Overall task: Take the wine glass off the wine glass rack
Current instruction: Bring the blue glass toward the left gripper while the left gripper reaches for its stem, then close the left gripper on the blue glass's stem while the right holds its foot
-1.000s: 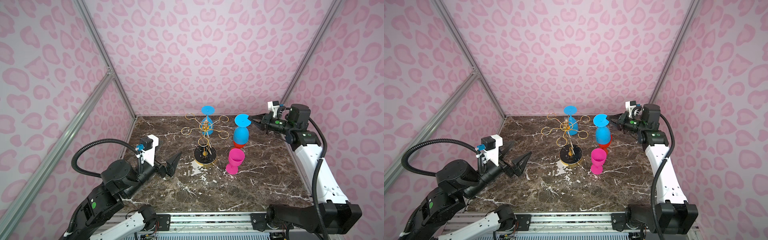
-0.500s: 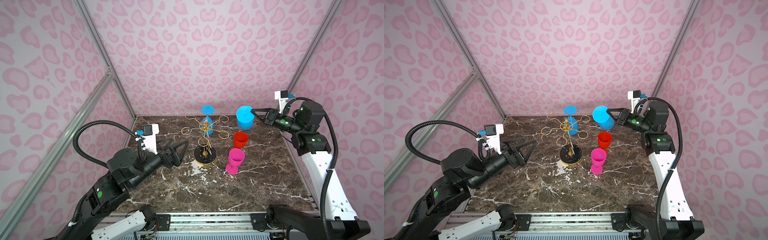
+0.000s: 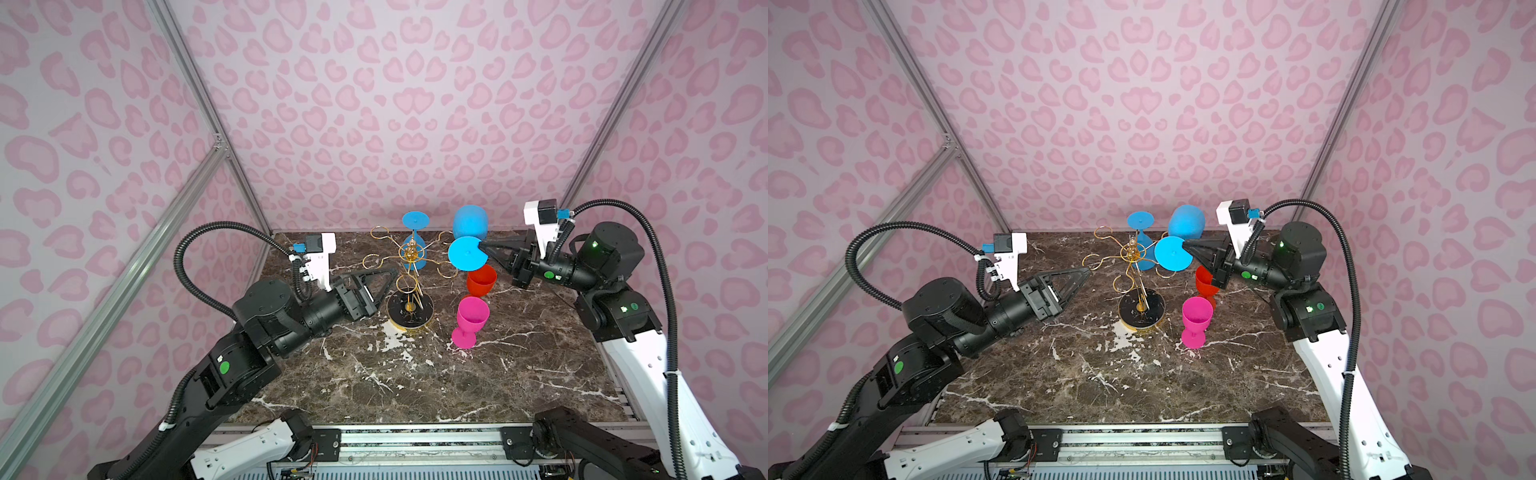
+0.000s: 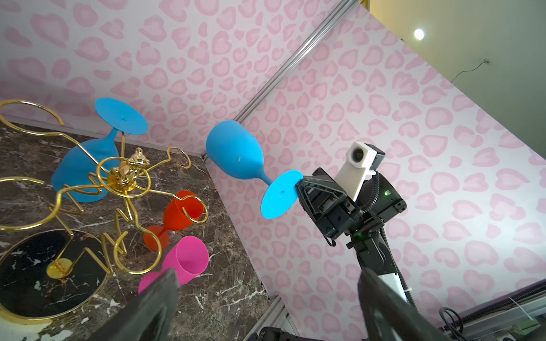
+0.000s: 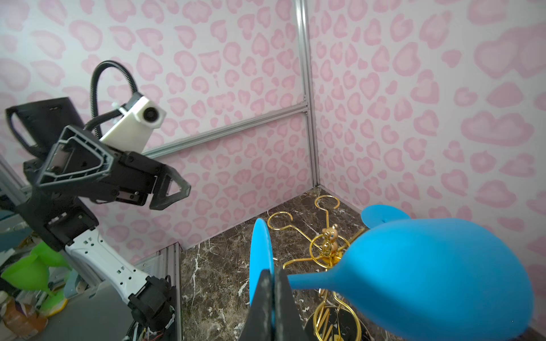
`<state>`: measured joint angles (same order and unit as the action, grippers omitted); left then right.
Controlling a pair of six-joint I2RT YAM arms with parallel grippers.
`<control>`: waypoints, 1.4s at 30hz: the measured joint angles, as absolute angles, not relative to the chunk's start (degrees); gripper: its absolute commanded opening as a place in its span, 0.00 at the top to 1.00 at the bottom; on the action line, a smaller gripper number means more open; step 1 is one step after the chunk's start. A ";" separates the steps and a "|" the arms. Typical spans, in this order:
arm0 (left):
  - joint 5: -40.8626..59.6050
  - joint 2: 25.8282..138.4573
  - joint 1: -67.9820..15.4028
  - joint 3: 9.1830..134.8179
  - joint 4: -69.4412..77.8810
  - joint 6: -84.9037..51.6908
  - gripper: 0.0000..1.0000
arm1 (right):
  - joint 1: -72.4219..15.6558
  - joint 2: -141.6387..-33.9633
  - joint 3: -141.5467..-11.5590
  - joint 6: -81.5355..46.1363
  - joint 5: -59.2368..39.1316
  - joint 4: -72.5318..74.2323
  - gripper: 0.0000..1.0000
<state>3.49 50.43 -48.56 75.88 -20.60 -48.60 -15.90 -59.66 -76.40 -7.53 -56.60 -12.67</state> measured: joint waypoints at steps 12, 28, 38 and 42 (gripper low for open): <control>15.68 56.58 -45.32 74.96 -12.73 -55.48 0.07 | -26.28 -55.53 -72.23 10.50 -56.51 -10.15 1.00; 24.53 62.00 -44.75 72.73 -6.26 -59.96 0.39 | -38.35 -56.80 -73.08 27.11 -46.59 -15.94 1.00; 27.46 63.61 -44.75 72.23 -4.89 -60.90 0.49 | -41.19 -57.54 -73.49 29.76 -43.53 -14.94 1.00; 27.90 63.86 -44.73 72.23 -4.36 -61.04 0.54 | -41.78 -57.93 -73.93 30.63 -43.33 -14.98 1.00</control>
<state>27.90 63.86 -44.73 72.23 -4.36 -61.04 -41.78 -57.93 -73.93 30.63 -43.33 -14.98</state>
